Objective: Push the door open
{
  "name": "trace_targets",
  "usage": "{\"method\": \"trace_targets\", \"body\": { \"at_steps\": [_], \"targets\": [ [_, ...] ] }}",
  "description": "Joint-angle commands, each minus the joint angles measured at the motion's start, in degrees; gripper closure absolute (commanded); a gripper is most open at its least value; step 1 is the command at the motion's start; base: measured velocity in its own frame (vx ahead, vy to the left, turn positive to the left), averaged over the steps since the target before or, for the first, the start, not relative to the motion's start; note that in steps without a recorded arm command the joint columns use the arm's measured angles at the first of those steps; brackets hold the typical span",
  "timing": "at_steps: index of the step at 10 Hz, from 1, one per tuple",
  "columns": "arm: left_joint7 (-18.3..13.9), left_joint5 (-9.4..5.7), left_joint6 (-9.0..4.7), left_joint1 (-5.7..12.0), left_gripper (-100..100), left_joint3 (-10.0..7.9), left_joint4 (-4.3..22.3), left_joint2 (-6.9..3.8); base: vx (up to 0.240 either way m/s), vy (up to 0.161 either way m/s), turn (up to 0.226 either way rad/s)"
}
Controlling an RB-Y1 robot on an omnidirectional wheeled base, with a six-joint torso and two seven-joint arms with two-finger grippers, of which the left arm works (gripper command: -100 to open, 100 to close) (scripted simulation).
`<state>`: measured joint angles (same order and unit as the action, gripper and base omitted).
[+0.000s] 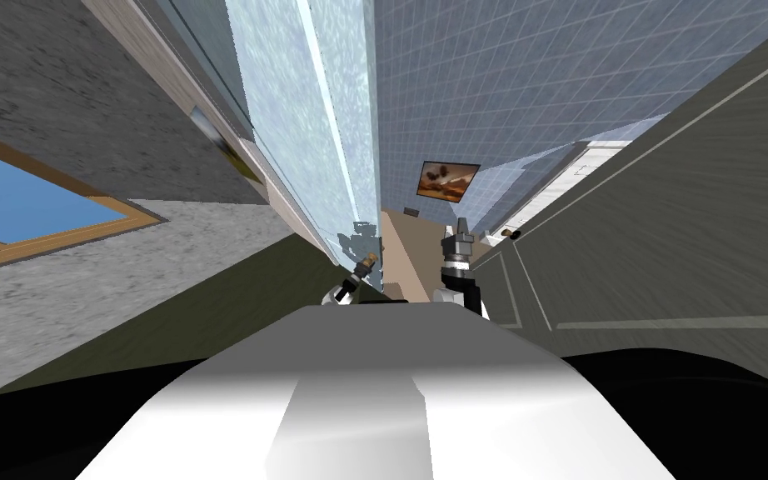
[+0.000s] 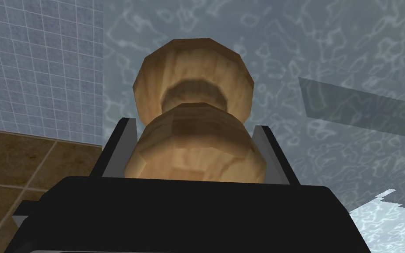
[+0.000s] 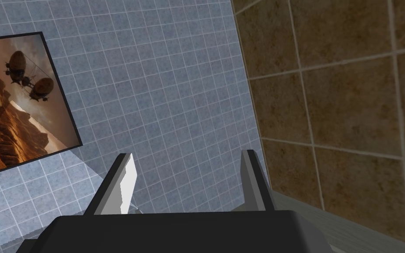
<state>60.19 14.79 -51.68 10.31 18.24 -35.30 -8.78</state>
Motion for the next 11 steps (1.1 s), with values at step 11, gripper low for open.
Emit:
{"method": "trace_targets", "body": {
  "at_steps": [11],
  "targets": [
    [-16.3, -4.54, -0.08, 0.11, 100, -1.53, -0.1, 0.54, 0.028, -0.016, -0.026]
  ]
}}
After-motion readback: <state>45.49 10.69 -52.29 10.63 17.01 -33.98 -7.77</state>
